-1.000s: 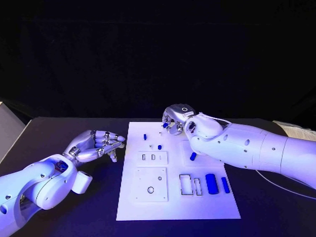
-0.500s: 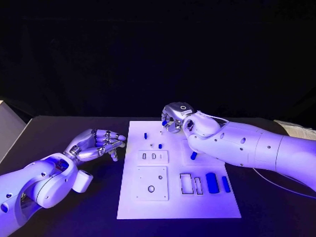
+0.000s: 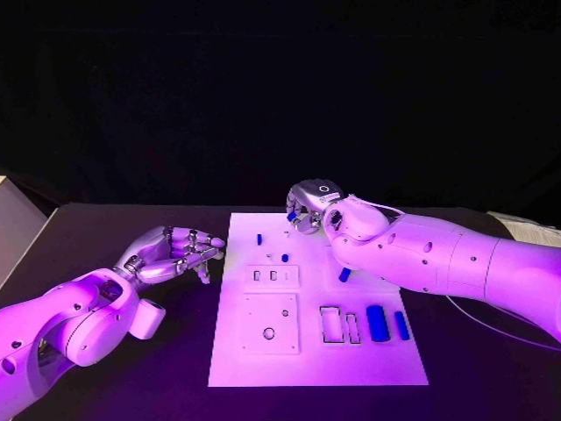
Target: Assemble the parts on the task board
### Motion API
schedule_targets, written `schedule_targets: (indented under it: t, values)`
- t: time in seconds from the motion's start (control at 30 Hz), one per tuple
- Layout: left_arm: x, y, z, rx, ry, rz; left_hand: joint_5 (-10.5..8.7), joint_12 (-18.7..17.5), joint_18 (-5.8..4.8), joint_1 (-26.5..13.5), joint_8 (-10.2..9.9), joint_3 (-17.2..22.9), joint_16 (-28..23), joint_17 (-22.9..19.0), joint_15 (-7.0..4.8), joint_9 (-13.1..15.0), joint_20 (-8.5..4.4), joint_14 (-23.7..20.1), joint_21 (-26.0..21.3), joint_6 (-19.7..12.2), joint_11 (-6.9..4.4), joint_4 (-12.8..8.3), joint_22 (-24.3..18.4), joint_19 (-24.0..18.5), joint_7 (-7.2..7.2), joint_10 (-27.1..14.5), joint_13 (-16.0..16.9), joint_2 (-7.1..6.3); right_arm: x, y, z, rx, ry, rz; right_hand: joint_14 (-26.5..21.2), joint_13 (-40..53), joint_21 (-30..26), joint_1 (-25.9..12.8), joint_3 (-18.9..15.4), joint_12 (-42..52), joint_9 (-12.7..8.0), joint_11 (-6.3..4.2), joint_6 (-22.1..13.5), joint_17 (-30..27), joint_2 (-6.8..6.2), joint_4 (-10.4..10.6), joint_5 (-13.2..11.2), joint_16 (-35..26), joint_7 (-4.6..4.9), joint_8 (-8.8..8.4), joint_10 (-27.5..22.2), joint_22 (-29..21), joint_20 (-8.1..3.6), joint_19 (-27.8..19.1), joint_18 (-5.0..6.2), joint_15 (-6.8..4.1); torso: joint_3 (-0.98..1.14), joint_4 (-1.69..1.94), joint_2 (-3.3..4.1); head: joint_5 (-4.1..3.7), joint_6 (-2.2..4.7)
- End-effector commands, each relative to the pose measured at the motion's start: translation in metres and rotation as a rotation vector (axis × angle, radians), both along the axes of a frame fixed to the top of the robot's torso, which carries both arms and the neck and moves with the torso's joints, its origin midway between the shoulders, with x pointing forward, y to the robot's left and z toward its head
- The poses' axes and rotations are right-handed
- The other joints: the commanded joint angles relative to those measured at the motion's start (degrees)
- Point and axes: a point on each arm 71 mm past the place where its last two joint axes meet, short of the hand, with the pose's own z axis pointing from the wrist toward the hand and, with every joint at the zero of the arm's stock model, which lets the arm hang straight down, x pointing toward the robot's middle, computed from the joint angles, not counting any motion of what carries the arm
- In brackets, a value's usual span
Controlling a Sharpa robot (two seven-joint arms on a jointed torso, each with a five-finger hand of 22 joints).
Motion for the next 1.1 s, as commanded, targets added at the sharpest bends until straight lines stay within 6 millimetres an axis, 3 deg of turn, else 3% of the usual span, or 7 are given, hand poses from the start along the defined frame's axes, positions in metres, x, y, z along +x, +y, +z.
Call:
schedule_targets:
  t: [0.03, 0.27, 0.57, 1.1]
  values:
    - [-0.0012, -0.0026, 0.0012, -0.002, -0.002, -0.024, -0.14, -0.4, 0.22, -0.3, -0.4, 0.4, -0.2, -0.1, -0.04, 0.1, -0.09, -0.4, 0.4, -0.4, 0.0, -0.1, 0.1, -0.4, -0.03, -0.5, -0.1, 0.19, 0.0013, 0.0006, -0.0011, -0.024, 0.013, 0.003, 0.1, 0.0, 0.3, 0.1, 0.2, 0.4, 0.4, -0.56, -0.2, 0.1, 0.2, 0.0, 0.3, 0.3, 0.08, 0.36, 0.5, 8.5, -0.3, 3.9, -1.16, -0.16, -0.01, 0.0, 0.1, 0.07, -0.1]
    - [-0.0012, -0.0037, 0.0023, -0.003, -0.005, -0.027, -0.14, -0.4, 0.22, -0.3, -0.4, 0.4, -0.2, -0.1, -0.04, 0.1, -0.09, -0.4, 0.4, -0.4, 0.0, -0.1, 0.1, -0.4, -0.03, -0.5, -0.1, 0.19, 0.0029, 0.0011, -0.0024, -0.034, 0.023, 0.001, 0.0, 0.1, 0.2, 0.0, 0.1, 0.3, 0.5, -0.51, -0.3, -0.1, 0.12, 0.0, 0.3, 0.2, 0.13, 0.33, 0.4, 8.4, -0.27, 3.8, -1.12, -0.12, -0.08, -0.02, 0.11, -0.1, -0.47]
    - [-0.0008, -0.0037, 0.0029, -0.003, -0.007, -0.027, -0.14, -0.4, 0.22, -0.3, -0.4, 0.4, -0.2, -0.1, -0.04, 0.1, -0.09, -0.4, 0.4, -0.4, 0.0, -0.1, 0.1, -0.4, -0.03, -0.5, -0.1, 0.19, 0.0023, 0.0051, -0.0039, -0.04, 0.036, 0.014, 0.0, 0.1, 0.2, 0.0, 0.1, 0.2, 0.5, -0.47, -0.5, -0.2, 0.01, 0.0, 0.2, 0.2, 0.17, 0.28, 0.3, 8.4, -0.24, 3.9, -1.14, -0.08, 0.01, 0.1, 0.14, 0.06, -0.83]
    - [-0.0002, -0.003, 0.0031, -0.003, -0.006, -0.026, -0.14, -0.4, 0.22, -0.3, -0.4, 0.4, -0.2, -0.1, -0.04, 0.1, -0.09, -0.4, 0.4, -0.4, 0.0, -0.1, 0.1, -0.4, -0.03, -0.5, -0.1, 0.19, 0.0038, 0.0032, -0.0039, -0.038, 0.032, 0.008, -0.2, 0.2, 0.0, -0.1, 0.1, 0.0, 0.6, -0.36, -0.8, -0.9, -0.23, 0.0, 0.2, -0.3, 0.26, 0.15, 0.1, 8.1, -0.17, 3.7, -1.06, 0.01, -0.03, -0.07, 0.17, 0.16, -1.13]
